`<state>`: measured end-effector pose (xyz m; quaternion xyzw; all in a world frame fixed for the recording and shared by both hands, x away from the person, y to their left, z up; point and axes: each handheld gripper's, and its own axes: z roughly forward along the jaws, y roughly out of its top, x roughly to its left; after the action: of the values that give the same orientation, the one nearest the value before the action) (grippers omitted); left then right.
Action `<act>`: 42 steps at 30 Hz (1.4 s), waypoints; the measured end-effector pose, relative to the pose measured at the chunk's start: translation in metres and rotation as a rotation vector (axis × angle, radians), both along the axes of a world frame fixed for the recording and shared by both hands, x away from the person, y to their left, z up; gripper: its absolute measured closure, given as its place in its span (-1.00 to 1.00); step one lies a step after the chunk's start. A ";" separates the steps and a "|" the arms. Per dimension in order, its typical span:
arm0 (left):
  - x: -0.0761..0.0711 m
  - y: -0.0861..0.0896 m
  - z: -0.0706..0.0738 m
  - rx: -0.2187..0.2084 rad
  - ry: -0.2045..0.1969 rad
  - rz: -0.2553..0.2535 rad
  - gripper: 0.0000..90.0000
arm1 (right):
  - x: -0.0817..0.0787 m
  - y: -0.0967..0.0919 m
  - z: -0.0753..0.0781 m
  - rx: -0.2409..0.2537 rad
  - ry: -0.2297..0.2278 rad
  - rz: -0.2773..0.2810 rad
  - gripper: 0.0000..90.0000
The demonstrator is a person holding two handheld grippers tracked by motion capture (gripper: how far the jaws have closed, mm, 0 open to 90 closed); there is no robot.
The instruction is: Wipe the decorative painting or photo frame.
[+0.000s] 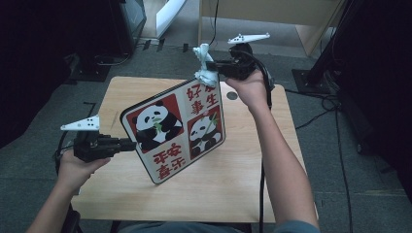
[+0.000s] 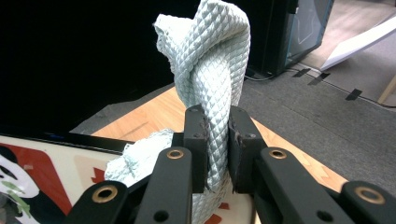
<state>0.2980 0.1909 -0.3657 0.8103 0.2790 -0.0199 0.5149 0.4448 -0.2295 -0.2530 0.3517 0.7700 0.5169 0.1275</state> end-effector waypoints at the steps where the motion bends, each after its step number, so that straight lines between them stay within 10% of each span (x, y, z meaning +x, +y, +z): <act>1: 0.000 0.000 0.000 -0.001 0.000 -0.001 0.76 | 0.000 -0.001 0.000 0.002 0.001 -0.001 0.79; 42: 0.001 0.001 -0.001 0.004 -0.005 0.001 0.76 | 0.004 -0.038 -0.039 0.042 0.058 -0.095 0.80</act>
<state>0.2989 0.1917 -0.3667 0.8112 0.2782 -0.0169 0.5141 0.4490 -0.2671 -0.2917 0.4050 0.7449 0.5159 0.1223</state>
